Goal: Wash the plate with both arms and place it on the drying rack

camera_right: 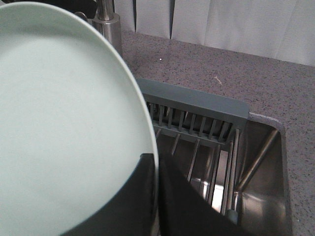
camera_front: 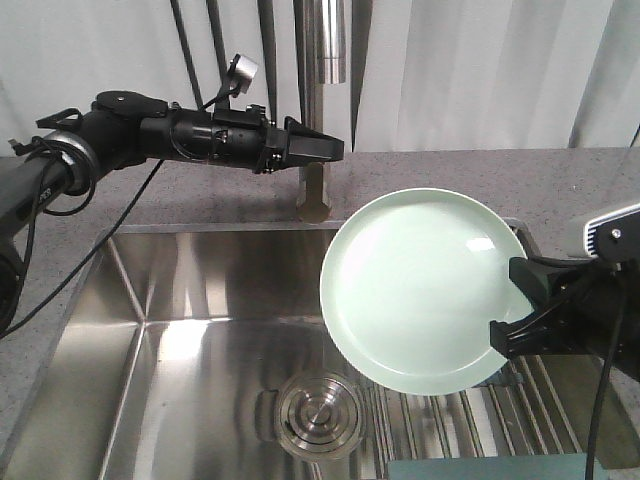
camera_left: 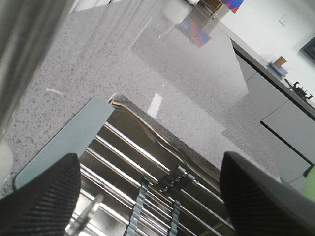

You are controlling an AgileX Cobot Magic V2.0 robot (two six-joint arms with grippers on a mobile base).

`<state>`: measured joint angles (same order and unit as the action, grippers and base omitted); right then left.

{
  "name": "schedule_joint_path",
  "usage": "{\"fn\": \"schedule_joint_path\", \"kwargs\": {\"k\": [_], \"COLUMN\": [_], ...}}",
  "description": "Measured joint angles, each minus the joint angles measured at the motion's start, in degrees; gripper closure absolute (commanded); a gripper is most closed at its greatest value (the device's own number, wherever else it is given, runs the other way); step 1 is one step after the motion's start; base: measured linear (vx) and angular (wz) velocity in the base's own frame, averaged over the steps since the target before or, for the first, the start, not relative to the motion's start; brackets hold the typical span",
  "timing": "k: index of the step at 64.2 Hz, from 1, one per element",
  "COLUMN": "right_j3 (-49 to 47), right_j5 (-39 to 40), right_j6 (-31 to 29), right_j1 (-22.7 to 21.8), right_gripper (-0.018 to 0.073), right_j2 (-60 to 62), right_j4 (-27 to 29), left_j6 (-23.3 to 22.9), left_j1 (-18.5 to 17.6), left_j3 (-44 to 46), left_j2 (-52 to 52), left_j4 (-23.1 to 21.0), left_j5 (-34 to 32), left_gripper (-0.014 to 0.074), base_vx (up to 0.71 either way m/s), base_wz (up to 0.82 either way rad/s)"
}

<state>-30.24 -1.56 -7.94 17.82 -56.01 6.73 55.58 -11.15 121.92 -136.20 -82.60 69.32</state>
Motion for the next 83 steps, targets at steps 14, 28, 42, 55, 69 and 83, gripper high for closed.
{"fn": "schedule_joint_path", "kwargs": {"k": [14, 28, 42, 55, 69, 83], "right_j3": [0.0, 0.0, 0.0, 0.0, 0.0, 0.0], "right_j5": [0.0, 0.0, 0.0, 0.0, 0.0, 0.0], "right_j6": [0.0, 0.0, 0.0, 0.0, 0.0, 0.0], "right_j1": [0.0, 0.0, 0.0, 0.0, 0.0, 0.0], "right_gripper": [0.0568, 0.0568, 0.0568, 0.0568, 0.0568, 0.0568], "right_j2": [0.0, 0.0, 0.0, 0.0, 0.0, 0.0], "right_j4": [0.0, 0.0, 0.0, 0.0, 0.0, 0.0], "left_j6": [-0.4, -3.1, -5.8, -6.8, -4.3, -1.4], "left_j1": [0.0, -0.1, -0.8, -1.1, -1.1, -1.1], "left_j3": [0.0, 0.0, 0.0, -1.0, -7.8, -13.4], "left_j2": [-0.3, -0.3, 0.3, 2.4, 6.2, 9.0], "left_j4": [0.0, 0.2, 5.1, 9.5, 10.0, 9.8], "left_j5": [0.0, 0.0, -0.6, -2.0, -3.0, -3.9], "left_gripper": [0.0031, 0.0031, 0.0031, 0.0031, 0.0031, 0.0031], "base_vx": [0.0, 0.0, 0.0, 0.0, 0.0, 0.0], "base_wz": [0.0, 0.0, 0.0, 0.0, 0.0, 0.0]}}
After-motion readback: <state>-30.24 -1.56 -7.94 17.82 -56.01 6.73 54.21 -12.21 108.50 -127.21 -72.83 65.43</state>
